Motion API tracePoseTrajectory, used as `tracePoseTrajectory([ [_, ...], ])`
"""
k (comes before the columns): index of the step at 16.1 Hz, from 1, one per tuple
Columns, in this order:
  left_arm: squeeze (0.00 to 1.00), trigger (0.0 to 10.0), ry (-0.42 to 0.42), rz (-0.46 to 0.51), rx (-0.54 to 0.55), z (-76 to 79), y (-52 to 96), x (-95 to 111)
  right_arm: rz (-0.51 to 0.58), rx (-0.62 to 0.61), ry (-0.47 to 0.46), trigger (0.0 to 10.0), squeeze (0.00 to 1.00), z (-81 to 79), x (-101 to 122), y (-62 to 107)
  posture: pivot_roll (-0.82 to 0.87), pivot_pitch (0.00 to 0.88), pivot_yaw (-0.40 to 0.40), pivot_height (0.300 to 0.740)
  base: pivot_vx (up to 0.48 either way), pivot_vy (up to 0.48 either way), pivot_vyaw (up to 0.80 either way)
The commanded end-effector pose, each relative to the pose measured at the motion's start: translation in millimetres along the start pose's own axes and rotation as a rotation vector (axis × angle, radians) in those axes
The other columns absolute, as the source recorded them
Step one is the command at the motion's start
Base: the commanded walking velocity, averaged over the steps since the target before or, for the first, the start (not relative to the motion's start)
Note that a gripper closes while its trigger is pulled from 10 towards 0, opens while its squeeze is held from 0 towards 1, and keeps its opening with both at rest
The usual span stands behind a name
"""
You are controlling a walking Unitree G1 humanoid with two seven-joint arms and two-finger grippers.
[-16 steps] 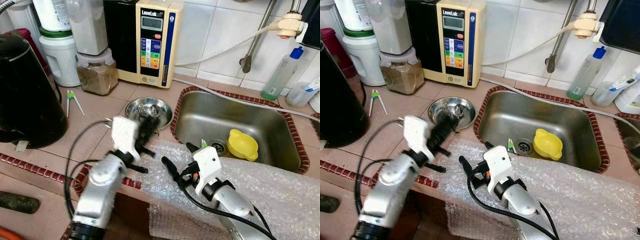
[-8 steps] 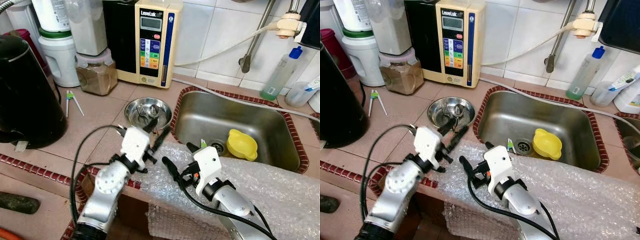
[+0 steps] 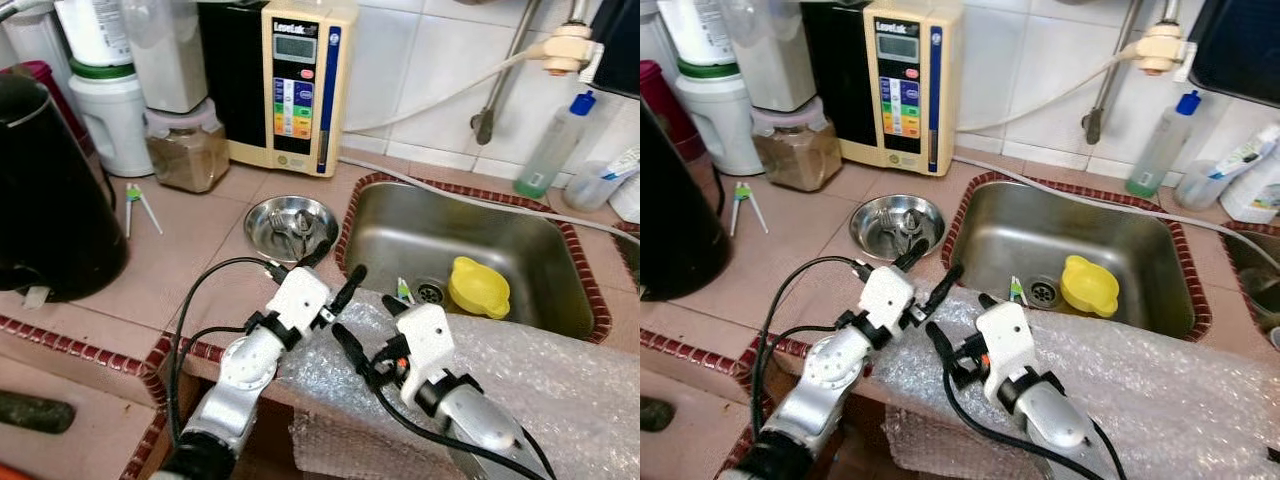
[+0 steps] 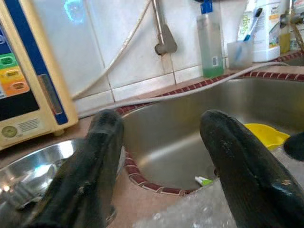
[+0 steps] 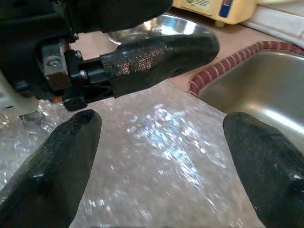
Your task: Kitchen organization
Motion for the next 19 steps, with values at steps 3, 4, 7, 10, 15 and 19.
tracePoseTrajectory([
  [3, 1.0, 10.0, -0.063, -0.005, 0.041, -3.2, -7.3, -6.7, -0.011, -0.04, 0.006, 10.0, 0.0, 5.4, 2.7, 8.6, -0.03, 0.0, -0.036, 0.74, 0.0, 0.0, 0.0],
  [4, 1.0, 10.0, -0.071, -0.021, 0.053, -5.0, -9.4, -10.7, -0.015, -0.038, 0.007, 10.0, 0.0, 4.6, 2.7, 10.6, -0.03, 0.0, -0.04, 0.74, 0.0, 0.0, 0.0],
  [7, 1.0, 10.0, -0.08, -0.088, 0.125, -18.0, -10.8, -22.3, -0.021, -0.036, 0.006, 10.0, 0.0, 4.6, 4.2, 10.3, -0.03, 0.0, -0.04, 0.74, 0.0, 0.0, 0.0],
  [10, 1.0, 10.0, -0.056, -0.151, 0.174, -26.6, -10.6, -31.1, -0.02, -0.039, 0.003, 10.0, 0.0, 4.9, 5.2, 9.6, -0.03, 0.0, -0.036, 0.74, 0.0, 0.0, 0.0],
  [15, 0.0, 10.0, -0.054, -0.218, 0.234, -39.6, -11.8, -37.0, -0.019, -0.034, -0.011, 10.0, 0.0, 0.9, 5.5, 8.7, -0.02, 0.0, -0.029, 0.74, 0.0, 0.0, 0.0],
  [19, 0.0, 0.0, -0.039, -0.248, 0.268, -47.3, -10.2, -40.1, -0.02, -0.033, -0.009, 10.0, 0.0, 0.6, 4.9, 7.9, -0.02, 0.0, -0.027, 0.74, 0.0, 0.0, 0.0],
])
Point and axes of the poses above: a point about 5 cm out from each wrist's last joint towards the gripper, its own y axis pointing back from the gripper into the wrist, its own x axis along the axis of the wrist's last joint, z = x × y, the point moved 1 cm from there along -y, pointing out of the wrist towards the gripper, and after that the axes turned 8 degrees about y, right-handed, at the moved point
